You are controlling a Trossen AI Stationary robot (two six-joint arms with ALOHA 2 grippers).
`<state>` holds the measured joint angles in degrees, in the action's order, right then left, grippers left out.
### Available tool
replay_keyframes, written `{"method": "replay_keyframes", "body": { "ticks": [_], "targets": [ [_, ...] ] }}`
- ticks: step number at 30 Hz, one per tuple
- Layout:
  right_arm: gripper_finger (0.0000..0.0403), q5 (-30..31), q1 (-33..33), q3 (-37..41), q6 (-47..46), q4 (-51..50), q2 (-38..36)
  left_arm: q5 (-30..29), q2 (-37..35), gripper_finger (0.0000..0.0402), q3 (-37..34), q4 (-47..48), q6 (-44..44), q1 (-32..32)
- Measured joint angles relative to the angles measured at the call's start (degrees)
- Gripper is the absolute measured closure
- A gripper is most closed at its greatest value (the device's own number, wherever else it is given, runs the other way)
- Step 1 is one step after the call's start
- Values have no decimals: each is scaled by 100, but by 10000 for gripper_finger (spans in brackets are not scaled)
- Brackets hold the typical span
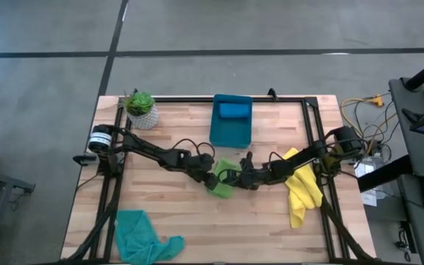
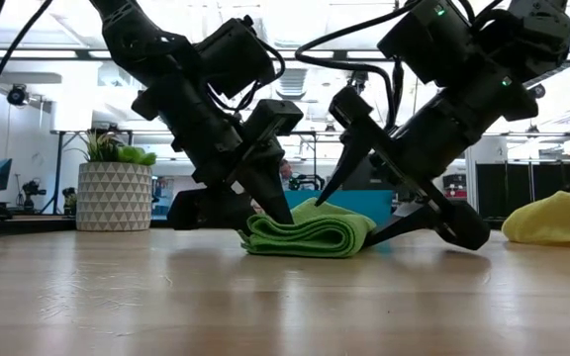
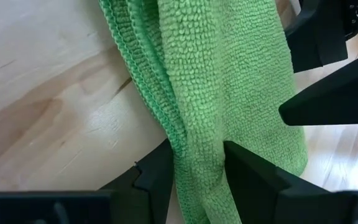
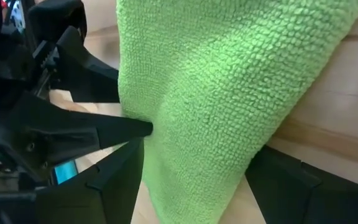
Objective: Fold microfiber towels
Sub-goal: Put the green microfiber cloth into the blue bin
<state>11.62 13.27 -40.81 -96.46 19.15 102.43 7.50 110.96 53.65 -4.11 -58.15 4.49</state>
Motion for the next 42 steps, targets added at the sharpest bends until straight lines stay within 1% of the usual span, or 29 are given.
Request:
{"method": "replay_keyframes", "body": {
  "ticks": [8,12,15,18,23,32,34,36,40,42],
  "targets": [
    [204,-19,147,84,113,-10,-61,-4,0,272,-2,-12,4,2],
    [222,22,189,104,160,14,-63,-4,2,272,-2,-22,4,2],
    [226,66,189,105,322,23,-66,-6,2,272,-2,-23,4,2],
    [227,253,188,105,502,56,-68,-6,2,272,-4,-25,7,2],
    [227,347,184,105,824,294,-39,-8,2,272,-4,-44,7,3],
    [233,347,185,105,867,344,9,-2,2,272,-11,-176,4,9],
    [247,347,185,105,867,342,9,-2,2,272,-11,-180,4,8],
    [271,347,185,124,867,350,9,-2,2,272,-11,-185,4,9],
    [328,347,185,156,865,376,9,-33,2,272,-11,-192,76,7],
    [356,347,185,162,866,379,9,-34,1,272,-12,-236,272,-15]
  ]
}}
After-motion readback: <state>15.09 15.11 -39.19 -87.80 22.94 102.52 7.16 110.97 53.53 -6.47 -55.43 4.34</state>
